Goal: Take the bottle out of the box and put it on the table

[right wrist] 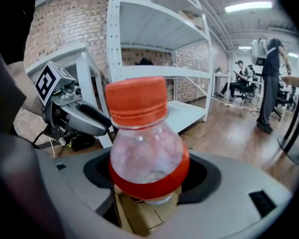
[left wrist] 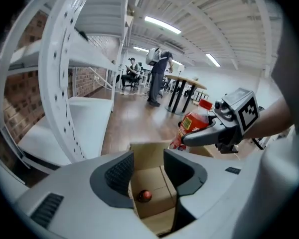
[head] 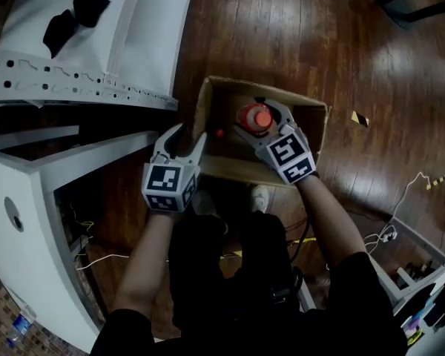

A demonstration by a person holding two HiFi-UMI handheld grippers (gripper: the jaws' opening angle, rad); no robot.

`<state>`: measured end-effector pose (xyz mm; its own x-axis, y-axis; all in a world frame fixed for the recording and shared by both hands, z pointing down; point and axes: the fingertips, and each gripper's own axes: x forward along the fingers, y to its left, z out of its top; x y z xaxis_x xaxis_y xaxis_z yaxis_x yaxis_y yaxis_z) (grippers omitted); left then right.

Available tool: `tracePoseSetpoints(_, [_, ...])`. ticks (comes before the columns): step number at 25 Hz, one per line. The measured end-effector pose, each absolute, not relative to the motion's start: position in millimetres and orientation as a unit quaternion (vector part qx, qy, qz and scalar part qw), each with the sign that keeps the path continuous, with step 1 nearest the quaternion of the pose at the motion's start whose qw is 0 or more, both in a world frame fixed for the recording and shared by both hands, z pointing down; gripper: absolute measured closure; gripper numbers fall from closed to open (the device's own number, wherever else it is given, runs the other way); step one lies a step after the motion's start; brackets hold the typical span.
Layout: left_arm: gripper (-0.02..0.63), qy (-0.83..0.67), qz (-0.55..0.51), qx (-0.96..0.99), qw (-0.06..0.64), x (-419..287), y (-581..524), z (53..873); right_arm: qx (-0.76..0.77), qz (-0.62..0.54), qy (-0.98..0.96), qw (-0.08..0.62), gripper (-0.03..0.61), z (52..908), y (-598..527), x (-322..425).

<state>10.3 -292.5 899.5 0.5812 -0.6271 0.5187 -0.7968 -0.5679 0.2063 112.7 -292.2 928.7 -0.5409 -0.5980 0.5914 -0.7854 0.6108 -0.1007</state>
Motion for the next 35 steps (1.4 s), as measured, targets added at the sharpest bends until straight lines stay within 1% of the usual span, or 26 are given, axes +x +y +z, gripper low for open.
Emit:
tracePoseSetpoints(1, [0.431, -0.407, 0.189, 0.868, 0.212, 14, -291, 872, 0.410, 0.185, -0.857, 0.253, 0.249, 905, -290, 118])
tracePoseSetpoints(3, [0.442, -0.402, 0.177, 0.874, 0.209, 19, -286, 820, 0.421, 0.193, -0.852, 0.244, 0.249, 855, -281, 125])
tracePoseSetpoints(4, [0.489, -0.399, 0.173, 0.876, 0.207, 20, -282, 793, 0.423, 0.194, -0.851, 0.241, 0.249, 830, -275, 127])
tracePoseSetpoints(5, [0.494, -0.394, 0.165, 0.880, 0.208, 23, -277, 766, 0.425, 0.194, -0.851, 0.240, 0.248, 804, -269, 129])
tracePoseSetpoints(6, [0.540, -0.383, 0.151, 0.886, 0.214, 28, -272, 738, 0.428, 0.192, -0.851, 0.238, 0.247, 777, -265, 132])
tracePoseSetpoints(7, [0.609, -0.368, 0.131, 0.892, 0.225, 33, -269, 711, 0.432, 0.189, -0.850, 0.235, 0.247, 750, -263, 137])
tracePoseSetpoints(9, [0.609, -0.346, 0.094, 0.900, 0.246, 43, -265, 660, 0.443, 0.181, -0.849, 0.224, 0.248, 695, -262, 148])
tracePoseSetpoints(11, [0.609, -0.343, 0.084, 0.903, 0.244, 47, -262, 613, 0.450, 0.172, -0.849, 0.216, 0.247, 642, -258, 158])
tracePoseSetpoints(16, [0.609, -0.344, 0.081, 0.915, 0.197, 48, -241, 503, 0.444, 0.150, -0.854, 0.227, 0.247, 534, -224, 172])
tracePoseSetpoints(19, [0.609, -0.360, 0.059, 0.917, 0.162, 43, -245, 447, 0.442, 0.103, -0.858, 0.241, 0.247, 483, -212, 178])
tracePoseSetpoints(21, [0.609, -0.373, 0.041, 0.916, 0.141, 37, -250, 416, 0.449, 0.079, -0.859, 0.232, 0.247, 452, -210, 181])
tracePoseSetpoints(25, [0.609, -0.386, 0.005, 0.915, 0.117, 22, -244, 369, 0.446, 0.081, -0.863, 0.223, 0.247, 412, -188, 184])
tracePoseSetpoints(30, [0.609, -0.416, -0.049, 0.905, 0.067, 15, -237, 320, 0.451, 0.090, -0.867, 0.191, 0.247, 384, -163, 191])
tracePoseSetpoints(35, [0.609, -0.431, -0.076, 0.899, 0.026, 12, -231, 282, 0.466, 0.089, -0.865, 0.164, 0.247, 361, -154, 203])
